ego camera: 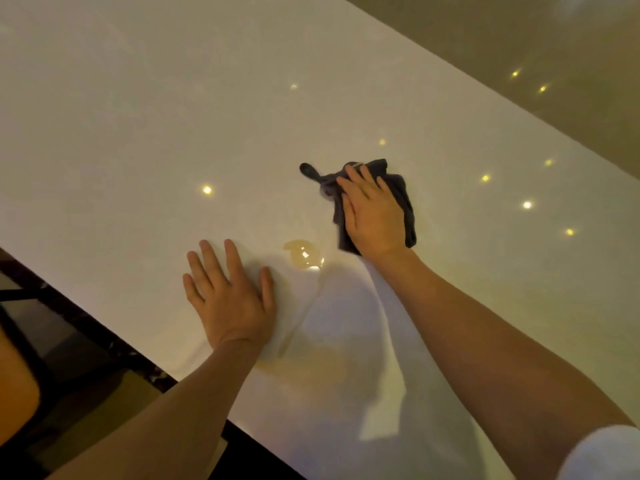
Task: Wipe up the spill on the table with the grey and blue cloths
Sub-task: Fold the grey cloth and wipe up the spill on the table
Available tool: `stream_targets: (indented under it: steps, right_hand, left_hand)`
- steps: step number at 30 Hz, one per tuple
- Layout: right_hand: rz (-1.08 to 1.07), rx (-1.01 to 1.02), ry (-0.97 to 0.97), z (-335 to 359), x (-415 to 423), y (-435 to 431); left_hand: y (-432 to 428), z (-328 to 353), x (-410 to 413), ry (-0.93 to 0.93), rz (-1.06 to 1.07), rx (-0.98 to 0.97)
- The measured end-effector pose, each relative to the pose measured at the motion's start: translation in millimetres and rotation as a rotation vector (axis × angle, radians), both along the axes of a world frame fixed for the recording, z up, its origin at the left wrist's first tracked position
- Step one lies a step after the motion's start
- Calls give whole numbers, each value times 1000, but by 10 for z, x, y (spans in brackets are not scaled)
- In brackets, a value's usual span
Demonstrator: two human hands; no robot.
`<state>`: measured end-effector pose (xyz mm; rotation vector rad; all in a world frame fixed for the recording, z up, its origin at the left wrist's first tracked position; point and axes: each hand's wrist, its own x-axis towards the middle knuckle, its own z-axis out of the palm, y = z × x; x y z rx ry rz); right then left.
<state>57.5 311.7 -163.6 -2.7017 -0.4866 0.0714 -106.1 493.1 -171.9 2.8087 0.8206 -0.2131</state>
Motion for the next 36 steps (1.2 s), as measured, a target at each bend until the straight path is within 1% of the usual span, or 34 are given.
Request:
stream_targets:
  steps: [3,4,5,6,7,9,10,11,13,15,16,18,20,22,24,26,28,30,31,32,33,35,36]
  right_hand:
    - [-322,418,185,150,-14,208]
    - [-370,533,260,188,-95,288]
    - [-348,583,309,198,-226,361]
    - [-275,579,337,181,-390,410]
    - [-147,493,319,145,-564,453]
    - [214,168,156,35,-814,492]
    - [331,12,61,-31,-803,496]
    - [373,-92,5,-67,-690,518]
    - [283,-192,-10,-91,-348,656]
    - [103,-272,29,-101,-128,793]
    - [33,-281,46,-114,-147,831]
    - [-33,-218,21,-175,-569,851]
    - [-15,-165,-7,-202,-1329,755]
    - [5,-177,36,-221,-1907,528]
    - [-38,-232,74,-204,-2061,173]
    - [-236,-311,106,-181,-1933,-266]
    - [-497,-363,162,-123,-1740,-691]
    - [-714,-323,181,-99,-1635,-782]
    - [-790,-296,186,-95,-1672,-632]
    - [-808,-277,193,-88,-1764,-380]
    - [-756,-267,171,-96,-1943,-74]
    - [-505,-250,111,-147,-2487,556]
    - [-365,-228,116,-157,-2778,745]
  left_hand:
    - [2,-17,-9,-11,-3,-12]
    - [11,-23,-12,-13,-3,-16]
    - [19,-27,-17,-10,-3,-19]
    - [23,-29,-14,-8,-6,-25]
    - [25,-29,-19,-10,-6,-32]
    - [31,-23,-28,-27,0,-35]
    - [29,-21,-26,-30,3,-34]
    - [27,-24,-27,-27,2,-27]
    - [33,-56,-22,-31,-1,-10]
    - [40,-73,-38,-33,10,-6]
    - [37,-78,-39,-36,9,1]
    - [43,-84,-36,-51,2,9]
    - [56,-82,-30,-88,29,-1]
    - [63,-66,-46,-132,49,-15]
    - [70,-63,-64,-144,25,-29]
    - [90,-83,-52,-137,31,-36]
    - [77,-94,-47,-128,35,-34]
    - [65,-109,-34,-124,27,-22]
    - [69,-118,-34,-128,22,-30]
    - [75,-121,-36,-126,25,-39]
    - [74,-123,-45,-121,19,-46]
    - [79,-122,-48,-111,-10,-43]
    - [85,-118,-53,-103,-10,-54]
